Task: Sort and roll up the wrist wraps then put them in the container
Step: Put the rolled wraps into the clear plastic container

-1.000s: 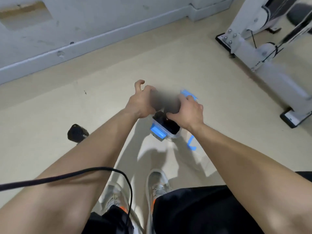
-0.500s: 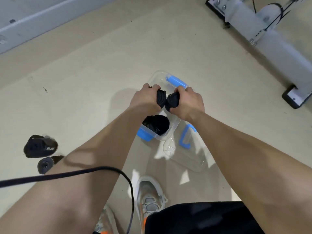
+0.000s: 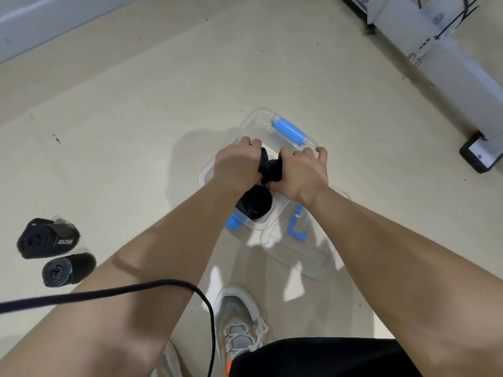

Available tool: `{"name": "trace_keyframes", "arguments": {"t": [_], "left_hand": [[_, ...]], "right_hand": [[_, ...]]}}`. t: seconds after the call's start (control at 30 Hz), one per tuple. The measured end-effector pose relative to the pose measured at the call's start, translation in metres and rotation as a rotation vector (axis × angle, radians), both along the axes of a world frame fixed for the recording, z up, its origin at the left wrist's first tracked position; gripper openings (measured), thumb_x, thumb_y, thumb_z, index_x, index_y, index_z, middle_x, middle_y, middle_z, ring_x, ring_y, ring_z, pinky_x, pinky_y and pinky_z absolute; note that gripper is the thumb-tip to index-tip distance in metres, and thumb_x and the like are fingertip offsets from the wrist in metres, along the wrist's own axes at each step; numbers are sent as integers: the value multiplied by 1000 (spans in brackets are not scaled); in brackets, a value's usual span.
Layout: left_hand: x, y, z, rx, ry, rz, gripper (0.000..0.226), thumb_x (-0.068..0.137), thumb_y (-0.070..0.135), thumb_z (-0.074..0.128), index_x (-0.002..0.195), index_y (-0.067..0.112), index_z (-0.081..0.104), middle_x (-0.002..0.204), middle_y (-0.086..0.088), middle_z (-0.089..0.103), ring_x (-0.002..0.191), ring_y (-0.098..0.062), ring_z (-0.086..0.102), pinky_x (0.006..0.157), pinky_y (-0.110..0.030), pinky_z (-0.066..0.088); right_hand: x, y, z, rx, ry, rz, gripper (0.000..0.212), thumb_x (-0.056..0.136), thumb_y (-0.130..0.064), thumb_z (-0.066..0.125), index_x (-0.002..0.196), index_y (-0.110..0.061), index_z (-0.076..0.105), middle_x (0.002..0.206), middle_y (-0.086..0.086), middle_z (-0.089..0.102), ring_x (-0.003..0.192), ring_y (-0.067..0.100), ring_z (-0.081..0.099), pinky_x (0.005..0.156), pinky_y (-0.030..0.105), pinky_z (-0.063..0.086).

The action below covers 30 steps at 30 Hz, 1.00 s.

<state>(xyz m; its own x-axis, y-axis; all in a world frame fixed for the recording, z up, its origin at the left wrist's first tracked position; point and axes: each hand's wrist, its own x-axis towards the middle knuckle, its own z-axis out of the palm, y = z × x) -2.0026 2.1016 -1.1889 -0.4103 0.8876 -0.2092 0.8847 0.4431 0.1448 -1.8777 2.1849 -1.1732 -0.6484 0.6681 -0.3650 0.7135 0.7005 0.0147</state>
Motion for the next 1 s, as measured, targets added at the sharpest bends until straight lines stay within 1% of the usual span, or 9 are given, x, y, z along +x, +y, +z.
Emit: {"name": "trace_keyframes", "arguments": {"t": [0.1,0.17,0.27,0.4,0.53,0.67,0.8,0.87,1.0], "left_hand": [[2,5,3,-100,135,-28,40,73,34,76,106,15,62,80,1,50,61,-23,41,49,-26,8],[1,7,-4,-161,139,-84,36,89,34,65,117,13,55,91,-1,49,72,-24,44,51,-29,13],[-1,10,-6,-203,170,-104,35,93,32,60,120,12,53,101,-3,56,76,-24,45,64,-32,29],[-3,18,-1,-317,92,-113,41,94,33,56,129,13,47,120,-7,56,88,-23,47,74,-34,34],[-7,22,-2,-313,126,-158,36,99,26,57,130,8,50,117,-6,58,101,-24,58,74,-33,36],[-10,23,0,-291,69,-58,26,97,31,64,117,14,61,94,-1,49,84,-23,51,70,-32,38],[-8,14,3,-225,46,-3,31,94,43,66,112,18,65,94,-3,55,86,-25,56,70,-32,37],[-5,6,-1,-192,67,1,32,95,45,62,112,19,67,98,-3,59,87,-25,58,69,-32,36],[1,3,-6,-219,103,-3,27,99,43,57,114,22,67,104,-3,60,81,-21,47,68,-32,35]], "right_hand": [[1,-4,-3,-41,-19,-8,55,84,-67,58,114,-23,50,100,1,64,117,28,52,117,52,14],[1,-5,-4,-62,-43,7,48,84,-63,57,112,-24,51,91,-2,60,117,27,52,117,54,11],[3,-3,-5,-104,-69,15,43,84,-60,56,109,-26,50,82,-7,56,114,26,51,118,56,6],[4,-2,-6,-152,-42,-9,40,82,-58,57,108,-28,54,76,-10,57,111,22,51,119,56,1],[2,-3,-4,-164,-46,-31,41,86,-55,57,116,-27,55,82,-6,61,113,23,52,120,56,-2],[-5,-10,-3,-144,-53,-63,28,90,-43,55,104,-20,49,77,-4,57,100,26,52,121,57,-2],[-6,-16,-2,-130,-59,-77,23,93,-38,51,99,-18,43,71,-4,52,93,25,45,122,55,-1],[-6,-16,-3,-126,-59,-70,24,95,-41,49,100,-18,42,71,-4,50,97,25,46,121,54,-1],[-8,-15,-7,-124,-65,-65,29,96,-46,53,109,-20,49,76,-5,48,118,27,48,120,56,3]]}}
